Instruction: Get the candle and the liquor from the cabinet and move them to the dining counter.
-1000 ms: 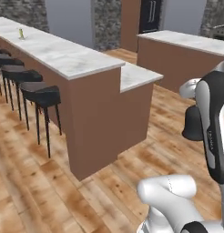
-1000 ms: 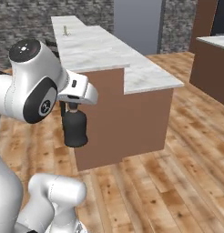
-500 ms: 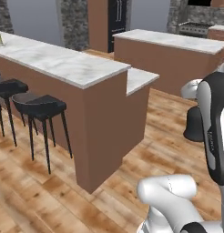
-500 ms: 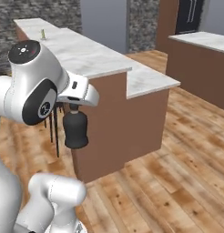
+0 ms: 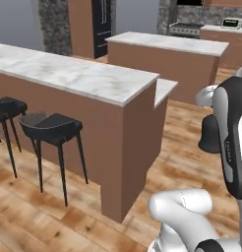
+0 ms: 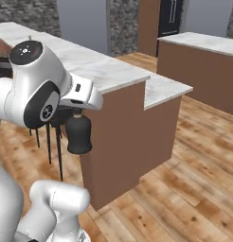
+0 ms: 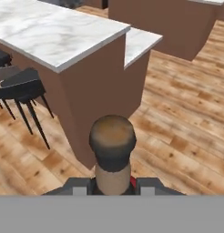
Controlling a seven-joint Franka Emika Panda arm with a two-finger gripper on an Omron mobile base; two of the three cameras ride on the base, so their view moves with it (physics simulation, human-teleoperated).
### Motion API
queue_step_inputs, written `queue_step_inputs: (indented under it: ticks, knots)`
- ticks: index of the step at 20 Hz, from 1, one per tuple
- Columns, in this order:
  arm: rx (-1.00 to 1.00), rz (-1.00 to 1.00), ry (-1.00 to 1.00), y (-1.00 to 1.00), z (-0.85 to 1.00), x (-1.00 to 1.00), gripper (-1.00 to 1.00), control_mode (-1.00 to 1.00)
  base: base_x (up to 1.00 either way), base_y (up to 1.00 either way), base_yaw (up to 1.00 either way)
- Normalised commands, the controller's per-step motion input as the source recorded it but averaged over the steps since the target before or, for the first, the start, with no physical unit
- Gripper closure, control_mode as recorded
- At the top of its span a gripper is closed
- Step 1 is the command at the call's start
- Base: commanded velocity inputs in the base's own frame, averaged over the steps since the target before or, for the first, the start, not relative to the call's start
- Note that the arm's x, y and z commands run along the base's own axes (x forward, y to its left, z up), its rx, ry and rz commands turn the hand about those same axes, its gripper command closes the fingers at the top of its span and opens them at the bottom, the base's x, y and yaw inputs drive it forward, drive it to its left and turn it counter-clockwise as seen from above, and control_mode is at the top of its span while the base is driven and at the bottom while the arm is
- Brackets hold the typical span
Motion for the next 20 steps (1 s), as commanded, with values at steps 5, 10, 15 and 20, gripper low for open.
queue_step_inputs:
  ticks: [5,10,15,20]
  knots:
    - [0.0,0.0,0.0,0.0,0.0,0.0,1.0,1.0,0.13,1.0,-0.36]
    - [0.0,0.0,0.0,0.0,0.0,0.0,1.0,1.0,0.15,1.0,-0.35]
    - [0.0,0.0,0.0,0.0,0.0,0.0,1.0,1.0,0.15,1.0,-0.35]
    - [0.0,0.0,0.0,0.0,0.0,0.0,1.0,1.0,0.04,1.0,-0.35]
